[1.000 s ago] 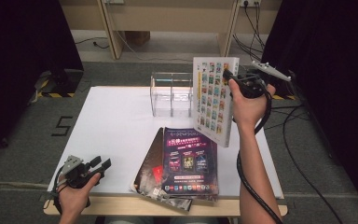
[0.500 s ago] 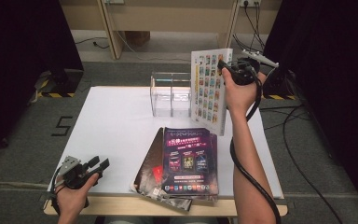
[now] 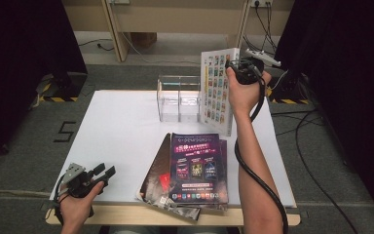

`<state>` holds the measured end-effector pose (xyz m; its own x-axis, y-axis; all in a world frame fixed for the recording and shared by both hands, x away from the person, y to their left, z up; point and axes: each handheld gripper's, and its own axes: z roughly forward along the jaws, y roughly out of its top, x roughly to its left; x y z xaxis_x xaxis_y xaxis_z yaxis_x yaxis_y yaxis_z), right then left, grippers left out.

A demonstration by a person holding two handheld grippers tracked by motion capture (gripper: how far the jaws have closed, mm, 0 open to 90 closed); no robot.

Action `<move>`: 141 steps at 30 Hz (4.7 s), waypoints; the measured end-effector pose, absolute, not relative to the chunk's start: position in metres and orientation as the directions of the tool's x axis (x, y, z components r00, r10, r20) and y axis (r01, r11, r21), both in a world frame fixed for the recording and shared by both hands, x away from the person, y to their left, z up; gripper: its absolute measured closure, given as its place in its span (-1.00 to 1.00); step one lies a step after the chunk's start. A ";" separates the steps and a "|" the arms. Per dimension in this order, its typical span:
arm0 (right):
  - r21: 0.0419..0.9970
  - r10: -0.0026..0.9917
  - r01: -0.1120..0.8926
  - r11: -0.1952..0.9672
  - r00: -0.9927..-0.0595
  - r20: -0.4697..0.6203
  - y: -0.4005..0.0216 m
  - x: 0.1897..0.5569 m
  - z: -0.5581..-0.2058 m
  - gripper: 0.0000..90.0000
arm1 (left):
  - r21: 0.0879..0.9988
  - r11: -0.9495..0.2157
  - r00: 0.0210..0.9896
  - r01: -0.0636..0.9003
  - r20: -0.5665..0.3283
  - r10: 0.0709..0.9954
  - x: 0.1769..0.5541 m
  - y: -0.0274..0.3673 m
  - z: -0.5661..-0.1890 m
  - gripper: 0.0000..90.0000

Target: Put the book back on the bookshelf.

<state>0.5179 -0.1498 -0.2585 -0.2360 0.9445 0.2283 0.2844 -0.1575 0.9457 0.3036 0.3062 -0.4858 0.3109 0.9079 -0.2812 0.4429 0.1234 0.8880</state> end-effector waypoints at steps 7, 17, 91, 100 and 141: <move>0.948 0.949 0.276 -0.155 -0.226 0.221 -0.143 0.528 -0.263 0.64 | 0.891 0.118 0.314 0.438 -0.274 0.909 0.303 0.306 -0.485 0.09; 0.947 0.954 0.284 -0.149 -0.210 0.213 -0.133 0.545 -0.269 0.64 | 0.894 0.118 0.317 0.432 -0.273 0.908 0.303 0.308 -0.485 0.09; 0.895 0.971 0.444 -0.049 -0.189 0.147 -0.145 0.484 -0.290 0.52 | 0.891 0.128 0.329 0.436 -0.290 0.899 0.301 0.306 -0.489 0.09; 0.883 0.976 0.468 -0.028 -0.177 0.125 -0.144 0.486 -0.287 0.65 | 0.890 0.124 0.328 0.439 -0.288 0.900 0.301 0.306 -0.490 0.10; 0.950 0.982 0.312 -0.016 -0.175 0.074 -0.112 0.538 -0.305 0.65 | 0.889 0.123 0.326 0.440 -0.287 0.901 0.303 0.309 -0.491 0.10</move>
